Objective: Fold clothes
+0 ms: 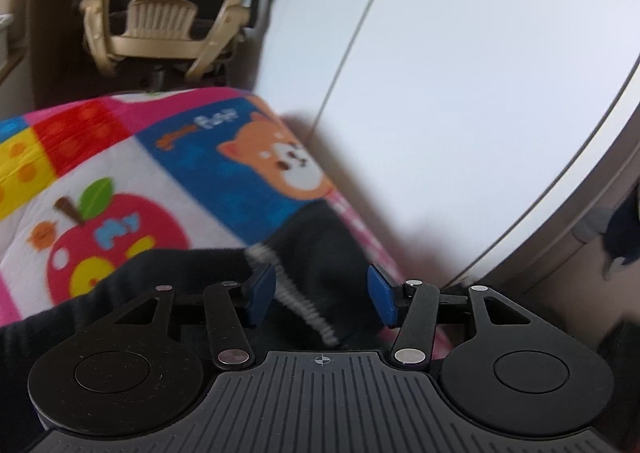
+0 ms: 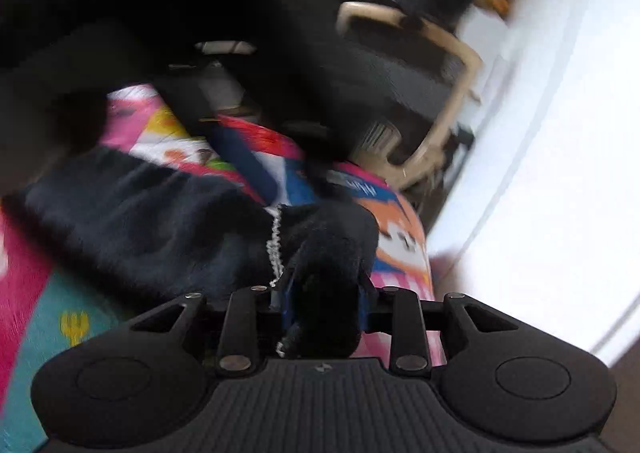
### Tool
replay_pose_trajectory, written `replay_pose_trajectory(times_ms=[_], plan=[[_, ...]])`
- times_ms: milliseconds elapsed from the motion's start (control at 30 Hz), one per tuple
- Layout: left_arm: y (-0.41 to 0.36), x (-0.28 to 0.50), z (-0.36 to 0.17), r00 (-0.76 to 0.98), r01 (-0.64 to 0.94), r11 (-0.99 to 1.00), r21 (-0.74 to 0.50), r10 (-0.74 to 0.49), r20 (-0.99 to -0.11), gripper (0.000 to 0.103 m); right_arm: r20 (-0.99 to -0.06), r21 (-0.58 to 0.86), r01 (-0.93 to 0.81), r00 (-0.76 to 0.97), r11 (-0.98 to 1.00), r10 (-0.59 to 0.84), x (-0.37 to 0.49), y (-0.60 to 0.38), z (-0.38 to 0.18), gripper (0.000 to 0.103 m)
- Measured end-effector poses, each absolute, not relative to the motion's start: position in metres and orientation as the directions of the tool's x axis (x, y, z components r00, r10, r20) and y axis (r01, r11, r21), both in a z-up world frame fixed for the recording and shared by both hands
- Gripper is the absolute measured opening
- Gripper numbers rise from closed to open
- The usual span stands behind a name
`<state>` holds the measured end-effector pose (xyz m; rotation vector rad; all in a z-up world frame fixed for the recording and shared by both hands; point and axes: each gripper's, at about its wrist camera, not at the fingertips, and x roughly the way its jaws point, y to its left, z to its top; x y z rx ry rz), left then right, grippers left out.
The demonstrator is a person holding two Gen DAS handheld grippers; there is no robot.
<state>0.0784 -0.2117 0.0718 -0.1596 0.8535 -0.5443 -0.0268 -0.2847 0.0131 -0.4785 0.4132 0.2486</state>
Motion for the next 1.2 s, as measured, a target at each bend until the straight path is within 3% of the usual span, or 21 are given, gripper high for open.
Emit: replay_pose_trajectory(times_ms=[133,233,333,400,500,733,833,900,967,1200], plan=[[-0.228,0.091,0.063,0.521,0.387,0.868,-0.309,-0.483,-0.703,0.049,-0.409,-0.51,-0.356,0.901,0.783,0.143,-0.038,-0.269,0.005,0.031],[-0.232,0.095,0.054,0.529,0.377,0.889,-0.258,-0.435,-0.729,0.047,-0.431,-0.429,-0.382,0.883,0.819,0.186,-0.04,-0.28,0.012,0.036],[-0.22,0.095,0.049,0.535,0.361,0.897,-0.256,-0.424,-0.73,0.052,-0.457,-0.192,-0.437,0.832,0.879,0.314,-0.044,-0.306,0.029,0.046],[-0.213,0.095,0.047,0.544,0.349,0.904,-0.248,-0.411,-0.732,0.055,-0.447,-0.013,-0.432,0.809,0.902,0.381,-0.044,-0.325,0.036,0.059],[-0.203,0.096,0.045,0.543,0.335,0.905,-0.262,-0.413,-0.731,0.058,-0.436,0.241,-0.362,0.788,0.9,0.434,-0.032,-0.35,0.034,0.064],[-0.189,0.093,0.042,0.552,0.313,0.91,-0.271,-0.407,-0.728,0.06,-0.443,0.549,-0.221,0.741,0.806,0.505,0.005,-0.359,0.0,0.074],[-0.18,0.093,0.042,0.554,0.3,0.911,-0.284,-0.409,-0.725,0.06,-0.447,0.552,-0.22,0.736,0.805,0.508,0.015,-0.353,-0.003,0.072],[-0.176,0.092,0.041,0.557,0.295,0.911,-0.29,-0.41,-0.722,0.061,-0.481,0.456,-0.254,0.735,0.853,0.477,0.014,-0.339,0.003,0.058],[-0.171,0.089,0.041,0.56,0.291,0.909,-0.297,-0.414,-0.717,0.061,-0.507,0.36,-0.29,0.737,0.887,0.447,0.013,-0.326,0.009,0.054],[-0.155,0.076,0.055,0.602,0.284,0.903,-0.323,-0.43,-0.673,0.063,-0.536,0.051,-0.381,0.77,0.923,0.347,-0.014,-0.287,0.027,0.05]])
